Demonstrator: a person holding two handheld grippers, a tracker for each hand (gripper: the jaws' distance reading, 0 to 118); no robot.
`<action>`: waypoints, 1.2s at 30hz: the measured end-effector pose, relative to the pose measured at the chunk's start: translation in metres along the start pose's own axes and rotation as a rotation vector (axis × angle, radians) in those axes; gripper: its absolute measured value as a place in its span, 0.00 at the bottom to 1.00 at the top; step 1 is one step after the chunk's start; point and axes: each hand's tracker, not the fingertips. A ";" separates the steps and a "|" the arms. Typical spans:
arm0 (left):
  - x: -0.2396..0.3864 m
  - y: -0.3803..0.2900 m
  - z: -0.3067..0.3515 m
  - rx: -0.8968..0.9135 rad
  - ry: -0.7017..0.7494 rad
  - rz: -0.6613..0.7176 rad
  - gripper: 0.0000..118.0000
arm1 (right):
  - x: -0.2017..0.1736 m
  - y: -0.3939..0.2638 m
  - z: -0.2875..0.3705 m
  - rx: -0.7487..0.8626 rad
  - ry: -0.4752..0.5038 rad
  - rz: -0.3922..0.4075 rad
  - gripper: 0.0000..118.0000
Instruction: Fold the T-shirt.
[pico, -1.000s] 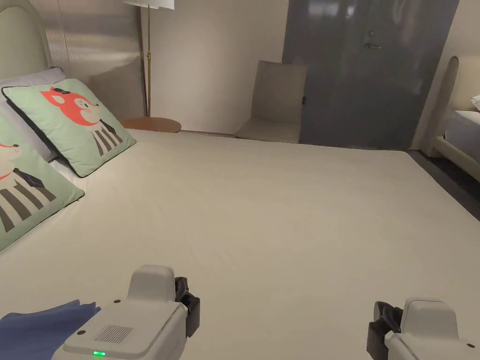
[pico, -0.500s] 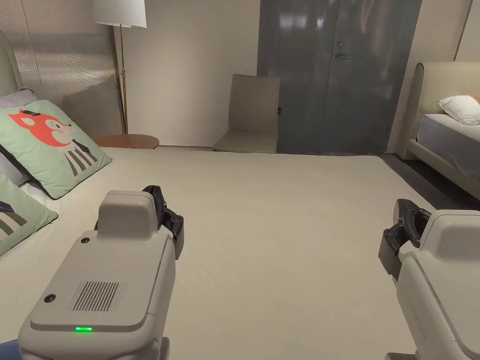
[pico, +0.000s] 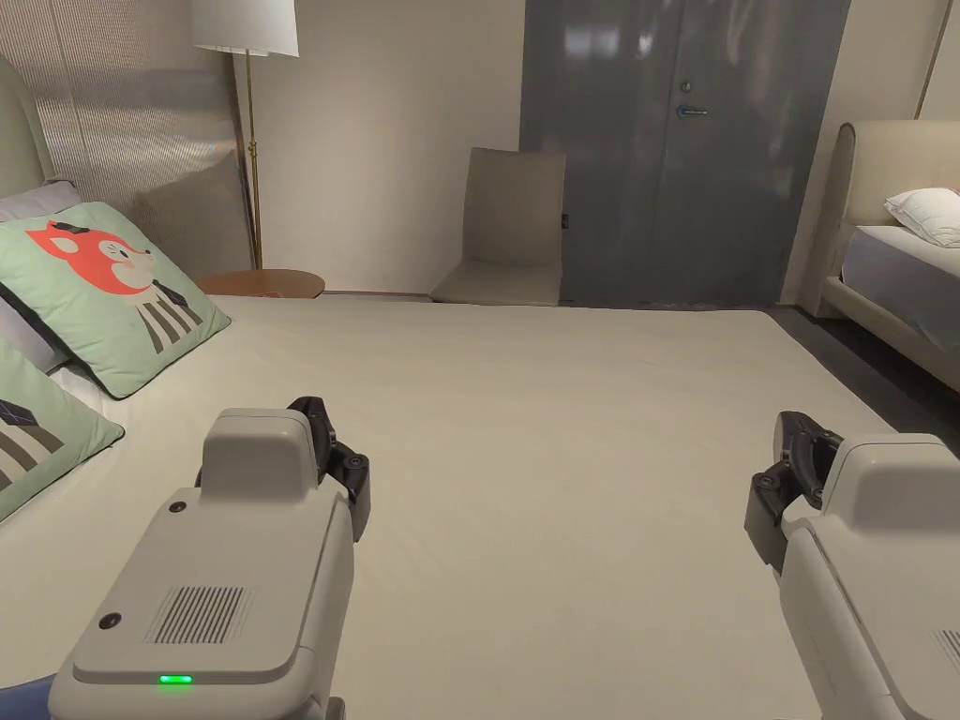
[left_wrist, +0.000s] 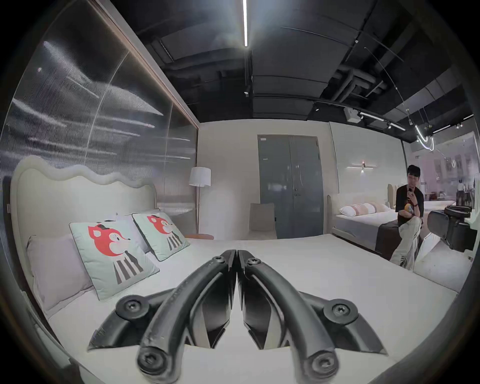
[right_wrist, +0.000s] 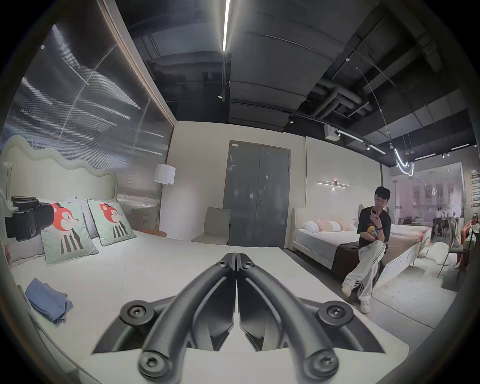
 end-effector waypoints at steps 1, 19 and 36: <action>0.000 0.000 0.000 0.001 0.003 0.001 0.00 | 0.000 0.000 0.000 0.002 0.000 0.002 0.00; -0.004 -0.006 0.007 0.032 0.020 -0.006 0.94 | -0.001 -0.008 0.004 0.019 -0.026 0.015 1.00; -0.010 -0.006 0.007 0.033 0.026 0.032 0.94 | -0.001 -0.006 0.004 0.025 -0.026 0.009 1.00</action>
